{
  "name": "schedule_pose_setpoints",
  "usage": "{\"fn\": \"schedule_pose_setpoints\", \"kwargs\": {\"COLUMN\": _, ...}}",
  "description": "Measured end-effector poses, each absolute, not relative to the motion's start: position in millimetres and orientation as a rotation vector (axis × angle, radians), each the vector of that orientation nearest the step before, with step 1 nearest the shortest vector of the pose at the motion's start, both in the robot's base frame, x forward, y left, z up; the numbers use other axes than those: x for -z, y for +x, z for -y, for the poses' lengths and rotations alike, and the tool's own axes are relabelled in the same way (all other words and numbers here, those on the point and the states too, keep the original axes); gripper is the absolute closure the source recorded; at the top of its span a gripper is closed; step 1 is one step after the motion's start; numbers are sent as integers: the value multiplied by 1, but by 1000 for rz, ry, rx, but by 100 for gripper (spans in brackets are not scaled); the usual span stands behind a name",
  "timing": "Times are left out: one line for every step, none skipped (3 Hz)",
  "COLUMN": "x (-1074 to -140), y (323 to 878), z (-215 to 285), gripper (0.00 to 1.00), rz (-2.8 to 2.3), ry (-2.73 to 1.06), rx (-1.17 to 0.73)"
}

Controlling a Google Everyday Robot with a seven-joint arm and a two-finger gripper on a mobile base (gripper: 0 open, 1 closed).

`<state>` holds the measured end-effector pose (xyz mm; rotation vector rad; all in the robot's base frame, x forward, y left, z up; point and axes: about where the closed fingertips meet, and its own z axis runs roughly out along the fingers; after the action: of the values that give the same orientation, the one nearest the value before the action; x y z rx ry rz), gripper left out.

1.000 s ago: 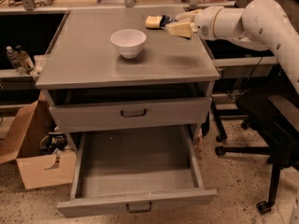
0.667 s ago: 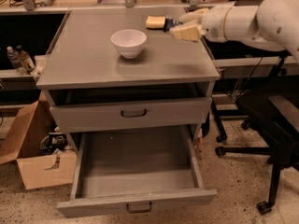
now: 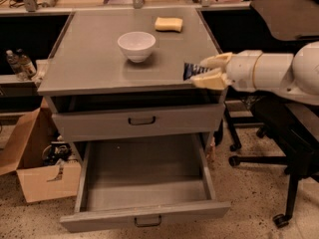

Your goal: Place rxbar blueberry into middle drawer

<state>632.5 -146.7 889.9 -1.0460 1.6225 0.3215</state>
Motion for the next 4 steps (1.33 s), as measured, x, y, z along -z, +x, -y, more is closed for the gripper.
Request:
{"fn": "schedule_pose_setpoints", "kwargs": {"x": -853, "y": 614, "z": 141, "gripper": 100, "rz": -1677, "ry": -1069, "rx": -359}}
{"fn": "schedule_pose_setpoints", "kwargs": {"x": -852, "y": 614, "z": 141, "gripper": 100, "rz": -1677, "ry": -1069, "rx": -360}}
{"fn": "schedule_pose_setpoints", "kwargs": {"x": -798, "y": 589, "z": 123, "gripper": 100, "rz": -1704, "ry": -1098, "rx": -454}}
{"fn": "schedule_pose_setpoints", "kwargs": {"x": -728, "y": 553, "z": 109, "gripper": 100, "rz": -1752, "ry": -1080, "rx": -533}}
